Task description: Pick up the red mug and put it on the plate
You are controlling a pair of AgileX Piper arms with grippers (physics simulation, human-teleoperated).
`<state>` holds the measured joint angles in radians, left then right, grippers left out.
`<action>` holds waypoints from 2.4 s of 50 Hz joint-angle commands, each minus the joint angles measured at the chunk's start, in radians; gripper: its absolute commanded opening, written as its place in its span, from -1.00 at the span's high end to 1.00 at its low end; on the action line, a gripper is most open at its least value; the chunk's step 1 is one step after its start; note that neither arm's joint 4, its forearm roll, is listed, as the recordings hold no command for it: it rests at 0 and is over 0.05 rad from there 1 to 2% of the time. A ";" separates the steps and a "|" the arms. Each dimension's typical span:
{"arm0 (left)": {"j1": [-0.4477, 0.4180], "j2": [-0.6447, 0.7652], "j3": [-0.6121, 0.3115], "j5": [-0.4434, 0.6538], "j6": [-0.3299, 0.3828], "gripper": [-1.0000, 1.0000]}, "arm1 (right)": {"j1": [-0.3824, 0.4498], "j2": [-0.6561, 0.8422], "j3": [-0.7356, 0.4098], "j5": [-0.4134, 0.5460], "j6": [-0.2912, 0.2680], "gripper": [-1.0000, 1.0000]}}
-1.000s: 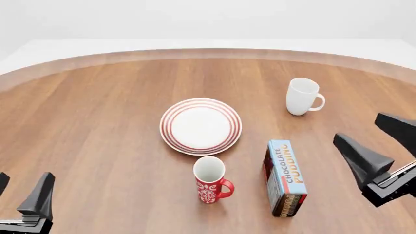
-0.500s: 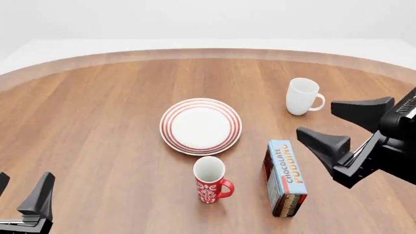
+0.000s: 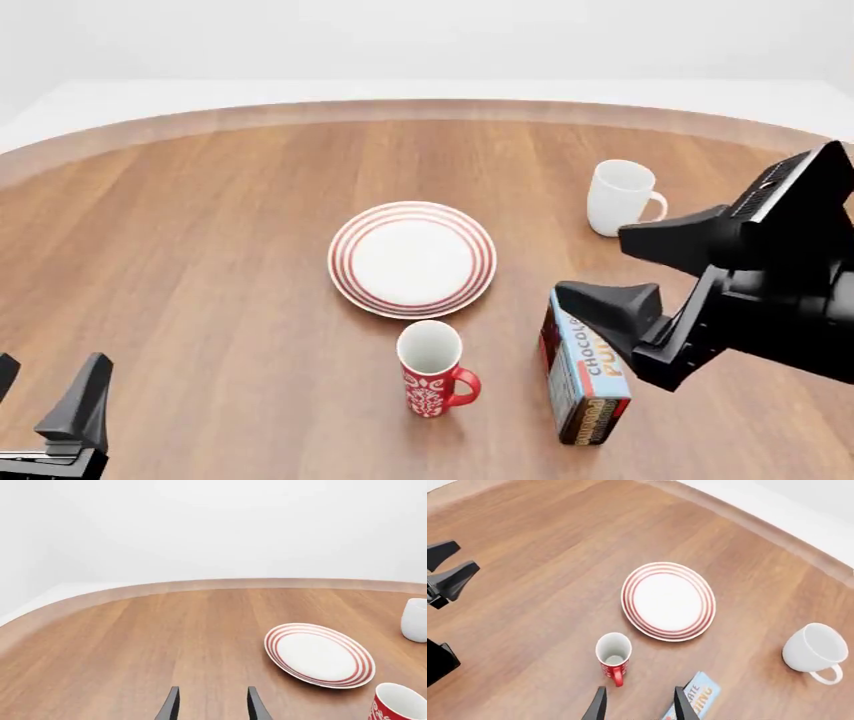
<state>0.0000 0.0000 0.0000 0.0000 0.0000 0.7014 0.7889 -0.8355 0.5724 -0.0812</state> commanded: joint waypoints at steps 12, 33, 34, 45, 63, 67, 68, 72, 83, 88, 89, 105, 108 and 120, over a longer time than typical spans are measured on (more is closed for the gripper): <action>0.000 0.000 0.000 0.000 0.000 -1.00 | 0.073 0.071 0.024 0.022 0.045 -1.00; 0.000 0.000 0.000 0.000 0.000 -1.00 | 0.092 0.150 0.053 -0.005 0.075 -1.00; 0.000 0.000 0.000 0.000 0.000 -1.00 | 0.092 0.156 0.054 -0.010 0.075 -1.00; 0.000 0.000 0.000 0.000 0.000 -1.00 | 0.087 0.214 0.065 -0.051 0.079 -1.00; 0.000 0.000 0.000 0.000 0.000 -1.00 | 0.088 0.298 0.081 -0.131 0.083 -1.00; 0.000 0.000 0.000 0.000 0.000 -1.00 | 0.087 0.313 0.078 -0.138 0.081 -1.00; 0.000 0.000 0.000 0.000 0.000 -1.00 | 0.086 0.317 0.077 -0.140 0.080 -1.00; 0.000 0.000 0.000 0.000 0.000 -1.00 | 0.086 0.327 0.079 -0.146 0.080 -1.00; 0.000 0.000 0.000 0.000 0.000 -1.00 | 0.091 0.367 0.086 -0.175 0.089 -1.00; 0.000 0.000 0.000 0.000 0.000 -1.00 | 0.090 0.384 0.094 -0.194 0.091 -1.00; 0.000 0.000 0.000 0.000 0.000 -1.00 | 0.091 0.387 0.095 -0.197 0.092 -1.00; 0.000 0.000 0.000 0.000 0.000 -1.00 | 0.075 0.426 0.109 -0.234 0.091 -1.00; 0.000 0.000 0.000 0.000 0.000 -1.00 | 0.073 0.433 0.113 -0.242 0.093 -1.00; 0.000 0.000 0.000 0.000 0.000 -1.00 | 0.069 0.452 0.149 -0.281 0.103 -1.00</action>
<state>0.0000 0.0000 0.0000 0.0000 0.0000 0.7739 1.2223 -0.7091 0.3225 0.0138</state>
